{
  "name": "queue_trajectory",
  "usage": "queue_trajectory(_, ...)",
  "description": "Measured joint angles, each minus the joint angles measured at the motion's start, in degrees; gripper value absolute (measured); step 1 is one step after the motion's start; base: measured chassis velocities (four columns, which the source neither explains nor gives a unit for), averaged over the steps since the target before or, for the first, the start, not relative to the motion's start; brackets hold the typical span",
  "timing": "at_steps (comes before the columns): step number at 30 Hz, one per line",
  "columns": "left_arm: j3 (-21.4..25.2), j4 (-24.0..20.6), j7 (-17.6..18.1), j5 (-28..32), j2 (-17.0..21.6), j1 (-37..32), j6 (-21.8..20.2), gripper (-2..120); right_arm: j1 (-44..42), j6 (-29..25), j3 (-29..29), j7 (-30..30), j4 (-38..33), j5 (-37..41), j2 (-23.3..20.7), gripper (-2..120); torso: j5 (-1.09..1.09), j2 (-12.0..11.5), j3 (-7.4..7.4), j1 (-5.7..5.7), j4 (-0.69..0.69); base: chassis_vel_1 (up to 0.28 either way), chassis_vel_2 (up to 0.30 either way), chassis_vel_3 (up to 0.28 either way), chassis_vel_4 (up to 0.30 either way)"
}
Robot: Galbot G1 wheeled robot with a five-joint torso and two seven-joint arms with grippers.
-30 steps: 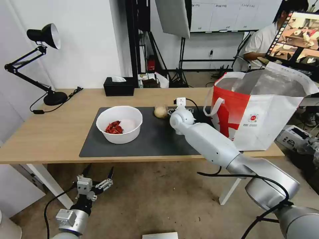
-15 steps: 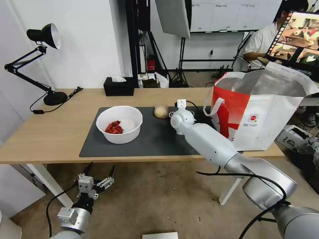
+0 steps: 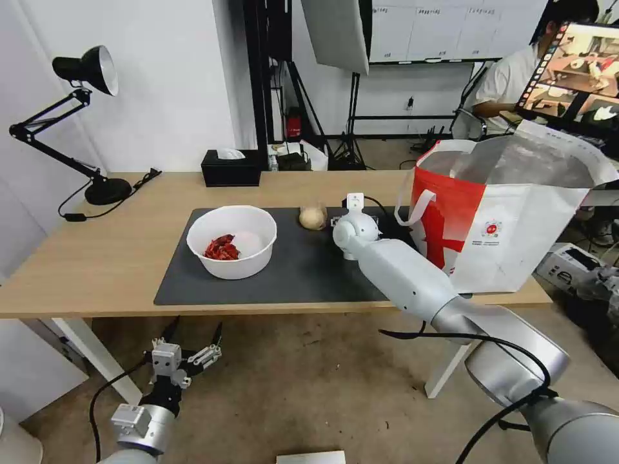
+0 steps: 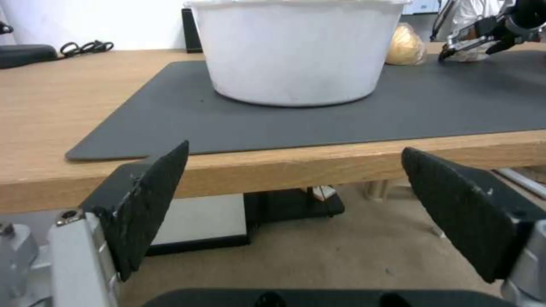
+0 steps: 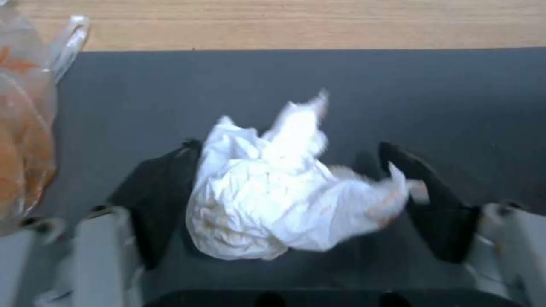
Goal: Pick up the trash from the table and place it into the takeout bag.
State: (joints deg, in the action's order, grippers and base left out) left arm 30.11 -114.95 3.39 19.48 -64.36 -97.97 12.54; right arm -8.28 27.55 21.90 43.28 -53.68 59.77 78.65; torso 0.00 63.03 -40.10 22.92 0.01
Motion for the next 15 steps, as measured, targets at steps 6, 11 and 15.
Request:
queue_trajectory(6, -0.4, 0.0, 0.0, -0.2, -0.3, -0.3, 0.1, 100, -0.6, -0.8, 0.0, 0.1, -1.1, -0.1, -0.7, 62, 0.00, 0.0, 0.00, 0.00, 0.00, 0.000, 0.000, 0.000, 0.000)
queue_trajectory(11, -0.6, 0.0, 0.0, -0.3, -0.3, -0.4, 0.1, 100, -1.6, -1.0, 0.1, 0.8, -3.6, -0.1, -1.9, 43, 0.00, 0.0, -0.01, 0.00, -0.02, 0.000, 0.000, 0.000, 0.000)
queue_trajectory(15, -0.7, 0.0, 0.0, -0.3, -0.3, -0.4, 0.1, 100, -2.1, -1.1, 0.1, 1.3, -4.8, 0.0, -2.5, 32, 0.00, 0.0, -0.01, 0.00, -0.02, 0.000, 0.000, 0.000, 0.000)
